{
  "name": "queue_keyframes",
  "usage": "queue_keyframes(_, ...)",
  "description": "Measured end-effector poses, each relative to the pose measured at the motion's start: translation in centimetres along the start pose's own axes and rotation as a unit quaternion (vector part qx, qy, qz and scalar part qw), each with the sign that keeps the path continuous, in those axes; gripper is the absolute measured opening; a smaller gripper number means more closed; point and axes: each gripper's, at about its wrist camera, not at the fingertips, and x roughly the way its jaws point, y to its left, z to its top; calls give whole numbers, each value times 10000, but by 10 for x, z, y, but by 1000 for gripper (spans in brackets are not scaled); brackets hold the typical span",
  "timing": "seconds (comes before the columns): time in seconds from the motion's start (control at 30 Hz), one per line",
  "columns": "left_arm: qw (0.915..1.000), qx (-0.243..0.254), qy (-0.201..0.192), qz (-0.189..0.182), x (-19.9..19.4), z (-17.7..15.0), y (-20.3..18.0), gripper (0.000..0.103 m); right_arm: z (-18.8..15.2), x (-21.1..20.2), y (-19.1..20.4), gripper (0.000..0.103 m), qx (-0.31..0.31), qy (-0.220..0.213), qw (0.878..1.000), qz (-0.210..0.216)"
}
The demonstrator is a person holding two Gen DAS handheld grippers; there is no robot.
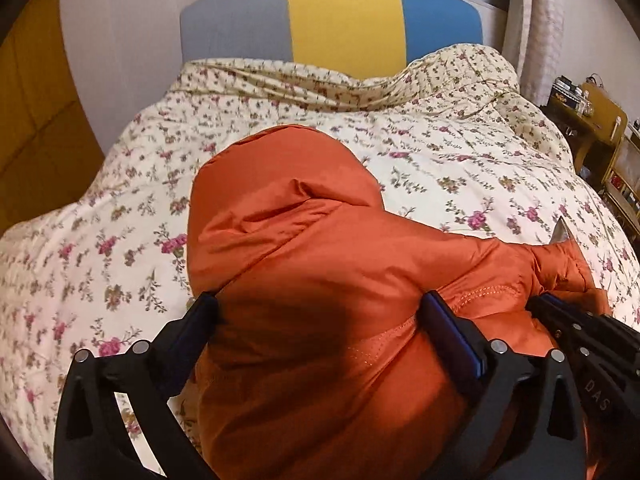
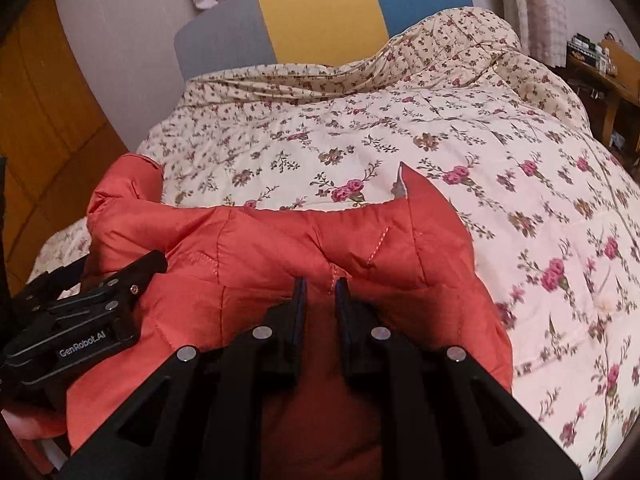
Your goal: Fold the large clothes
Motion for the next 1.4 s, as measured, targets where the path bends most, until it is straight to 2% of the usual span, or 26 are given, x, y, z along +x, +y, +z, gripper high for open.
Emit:
queue_keyframes(0.23, 10000, -43, -20, 29, 10, -2, 0, 100, -2, 7, -2, 13, 55, -224, 9997, -13)
queue_keyframes(0.43, 9995, 175, -154, 229, -6, -6, -8, 100, -10, -7, -4, 16, 53, -535, 9985, 40)
queue_keyframes(0.5, 9994, 193, -154, 236, -20, -11, -11, 100, -14, -16, -3, 23, 41, -698, 9975, -40)
queue_keyframes(0.57, 9996, 124, -254, 93, -45, -21, -15, 100, -21, -34, -3, 56, 62, -1028, 9946, -103)
queue_keyframes(0.63, 9990, 135, -412, -111, -65, -32, -18, 100, -31, -58, -4, 58, 126, -1407, 9897, -231)
queue_keyframes(0.67, 9983, 173, -539, -150, -77, -40, -19, 100, -34, -65, -5, 58, 158, -1440, 9891, -280)
queue_keyframes(0.77, 9956, 305, -875, -142, -95, -59, -26, 100, -46, -79, -14, 60, 307, -1377, 9892, -397)
queue_keyframes(0.8, 9943, 397, -982, -95, -97, -66, -29, 100, -51, -81, -17, 64, 320, -1382, 9887, -494)
queue_keyframes(0.83, 9931, 494, -1060, -35, -97, -71, -33, 100, -54, -82, -20, 73, 319, -1384, 9882, -574)
queue_keyframes(0.87, 9920, 569, -1123, 11, -95, -74, -36, 100, -59, -81, -23, 76, 324, -1342, 9882, -667)
queue_keyframes(0.93, 9900, 626, -1267, -31, -92, -79, -37, 100, -64, -76, -32, 76, 501, -1248, 9898, -475)
queue_keyframes(1.03, 9906, 557, -1215, -285, -80, -82, -35, 100, -63, -67, -40, 78, 696, -1065, 9912, -356)
queue_keyframes(1.23, 9916, 650, -1068, -332, -61, -81, -39, 100, -62, -54, -53, 80, 999, -811, 9917, -54)
queue_keyframes(1.4, 9906, 627, -1193, -249, -69, -87, -38, 100, -66, -61, -50, 84, 995, -862, 9912, -141)
